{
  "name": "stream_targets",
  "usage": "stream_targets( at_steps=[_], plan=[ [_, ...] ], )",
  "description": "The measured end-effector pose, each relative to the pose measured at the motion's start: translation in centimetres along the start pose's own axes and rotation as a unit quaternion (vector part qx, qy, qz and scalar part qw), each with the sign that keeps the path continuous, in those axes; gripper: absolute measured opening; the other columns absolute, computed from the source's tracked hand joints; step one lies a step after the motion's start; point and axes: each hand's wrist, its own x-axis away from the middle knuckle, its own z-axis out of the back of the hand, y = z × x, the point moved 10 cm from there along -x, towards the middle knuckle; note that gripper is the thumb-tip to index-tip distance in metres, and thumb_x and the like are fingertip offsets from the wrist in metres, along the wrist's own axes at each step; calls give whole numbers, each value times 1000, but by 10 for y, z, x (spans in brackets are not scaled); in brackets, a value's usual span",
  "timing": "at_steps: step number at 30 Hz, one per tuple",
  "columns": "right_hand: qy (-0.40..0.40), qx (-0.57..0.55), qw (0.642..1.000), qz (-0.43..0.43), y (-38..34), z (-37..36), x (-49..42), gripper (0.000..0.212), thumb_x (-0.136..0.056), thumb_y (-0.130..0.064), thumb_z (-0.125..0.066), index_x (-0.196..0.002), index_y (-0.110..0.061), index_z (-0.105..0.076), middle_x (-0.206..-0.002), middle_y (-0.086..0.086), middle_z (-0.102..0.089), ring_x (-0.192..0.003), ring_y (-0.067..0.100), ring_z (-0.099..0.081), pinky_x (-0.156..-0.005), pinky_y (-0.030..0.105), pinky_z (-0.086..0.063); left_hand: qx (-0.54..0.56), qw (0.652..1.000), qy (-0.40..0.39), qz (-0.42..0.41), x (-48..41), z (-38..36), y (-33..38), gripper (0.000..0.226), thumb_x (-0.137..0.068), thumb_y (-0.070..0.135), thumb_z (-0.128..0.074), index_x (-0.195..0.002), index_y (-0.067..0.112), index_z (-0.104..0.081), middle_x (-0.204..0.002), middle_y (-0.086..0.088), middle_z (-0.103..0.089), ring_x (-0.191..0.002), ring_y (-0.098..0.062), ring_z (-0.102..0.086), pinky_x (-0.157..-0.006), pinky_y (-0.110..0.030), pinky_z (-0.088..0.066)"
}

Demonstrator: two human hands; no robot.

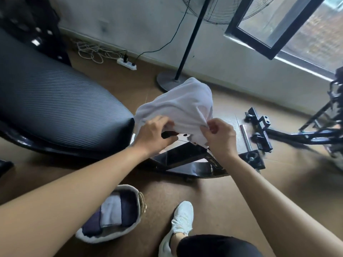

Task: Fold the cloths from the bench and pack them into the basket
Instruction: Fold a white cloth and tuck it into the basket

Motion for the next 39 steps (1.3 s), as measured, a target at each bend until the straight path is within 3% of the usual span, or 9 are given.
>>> stream_targets(
  at_steps=[4,8,14,18,21,27,31,35,39],
  plan=[
    [-45,-165,984,-48,-12,6,-2,18,-89,-19,-79,-85,-6,-68,-77,9,-71,-68,22,-73,-68,36,-64,-66,995,51,-55,-2,8,29,84,-73,67,-72,-144,28,-48,-133,-1,-54,-120,-26,-49,-95,-40,-46],
    [-71,-234,969,-29,-35,16,-9,24,-87,-13,-79,-91,8,-67,-74,10,-64,-68,16,-68,-73,34,-63,-50,990,40,-124,-26,4,82,63,-83,65,-62,-137,33,-59,-138,1,-54,-120,-26,-46,-92,-39,-49],
    [-105,60,986,112,-64,32,-27,30,-77,-6,-81,-103,-17,-72,-64,-6,-54,-57,10,-46,-54,17,-36,47,996,-23,-70,-63,16,84,21,-94,41,-66,-93,21,-71,-73,11,-63,-74,-20,-61,-69,-35,-47],
    [-72,215,966,120,-61,26,-48,28,-80,-12,-70,-62,-28,-57,-54,-8,-47,-61,23,-51,-54,28,-36,107,994,4,-15,-73,34,72,21,-96,29,-66,-87,11,-69,-71,8,-60,-69,-14,-55,-64,-29,-40],
    [-89,187,977,52,-32,29,-61,13,-84,-12,-70,-72,-17,-70,-68,2,-65,-67,29,-69,-61,40,-60,166,985,12,46,-72,47,52,20,-99,22,-63,-88,6,-69,-74,1,-61,-65,-6,-49,-60,-23,-38],
    [-144,180,972,-51,-3,52,-77,15,-92,-13,-71,-77,-13,-67,-76,7,-62,-67,29,-67,-62,47,-63,296,940,40,165,-69,55,12,27,-100,15,-60,-73,18,-62,-72,0,-58,-66,-10,-48,-59,-21,-40],
    [8,242,969,-54,-38,98,-104,12,-89,-29,-74,-80,-20,-75,-82,7,-67,-79,27,-66,-75,33,-55,298,934,42,191,-65,48,12,31,-100,11,-59,-69,16,-57,-67,1,-53,-61,-8,-43,-48,-10,-35],
    [-18,-22,999,-38,-92,76,-122,15,-94,-15,-67,-81,-17,-73,-82,11,-70,-63,19,-64,-61,32,-56,313,931,29,183,-65,44,17,13,-99,17,-61,-88,13,-63,-79,2,-59,-69,-7,-49,-52,-8,-38],
    [-211,-85,972,56,-159,16,-107,22,-93,-7,-66,-110,-18,-76,-121,14,-72,-99,18,-68,-90,38,-61,340,930,0,142,-71,50,26,45,-91,37,-72,-133,25,-59,-114,6,-66,-102,-5,-62,-80,-21,-49]
  ],
)
